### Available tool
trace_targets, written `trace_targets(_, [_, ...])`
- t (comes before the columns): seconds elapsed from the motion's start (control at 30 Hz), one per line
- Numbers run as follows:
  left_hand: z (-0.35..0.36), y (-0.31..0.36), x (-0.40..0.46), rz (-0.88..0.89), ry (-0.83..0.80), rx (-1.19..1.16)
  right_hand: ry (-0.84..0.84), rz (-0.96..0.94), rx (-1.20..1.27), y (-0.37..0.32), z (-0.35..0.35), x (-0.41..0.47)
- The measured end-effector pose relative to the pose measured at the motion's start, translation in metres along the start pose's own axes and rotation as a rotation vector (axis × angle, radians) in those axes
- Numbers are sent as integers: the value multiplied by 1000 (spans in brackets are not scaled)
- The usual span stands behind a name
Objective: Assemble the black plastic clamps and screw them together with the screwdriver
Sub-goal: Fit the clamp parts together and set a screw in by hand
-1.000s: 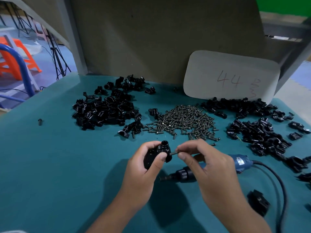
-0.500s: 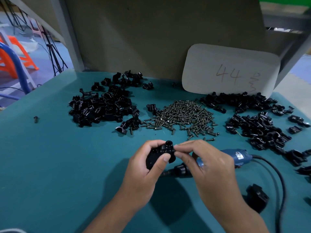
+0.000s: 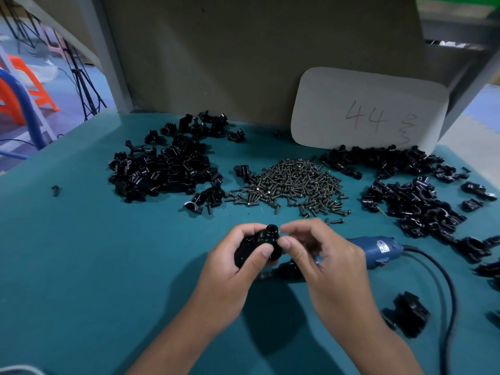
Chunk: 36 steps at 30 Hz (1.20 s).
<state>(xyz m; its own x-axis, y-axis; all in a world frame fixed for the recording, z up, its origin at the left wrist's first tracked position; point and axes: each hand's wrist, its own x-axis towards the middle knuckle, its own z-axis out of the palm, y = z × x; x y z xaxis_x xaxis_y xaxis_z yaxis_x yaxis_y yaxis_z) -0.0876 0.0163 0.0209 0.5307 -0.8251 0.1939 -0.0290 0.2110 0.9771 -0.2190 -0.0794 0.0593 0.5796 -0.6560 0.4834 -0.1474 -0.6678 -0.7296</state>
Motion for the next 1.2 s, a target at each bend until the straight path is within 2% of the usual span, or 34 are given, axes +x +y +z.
trace_targets(0.27, [-1,0,0,-18,-28,23,-47,-88,-107,6,-6,1])
trace_targets(0.57, [1,1,-1,-21,-29,-3,-185,-23,-183,7,2,-5])
trace_targets(0.77, [3,-1,-1,-63,-20,-61,-189,54,-145,8,-1,-7])
trace_targets(0.97, [2,0,0,-47,-38,-31,-47,-72,-123,3,-6,-4])
trace_targets(1.2, [-2,-1,1,-15,-38,69,-33,18,-45,0,-4,-5])
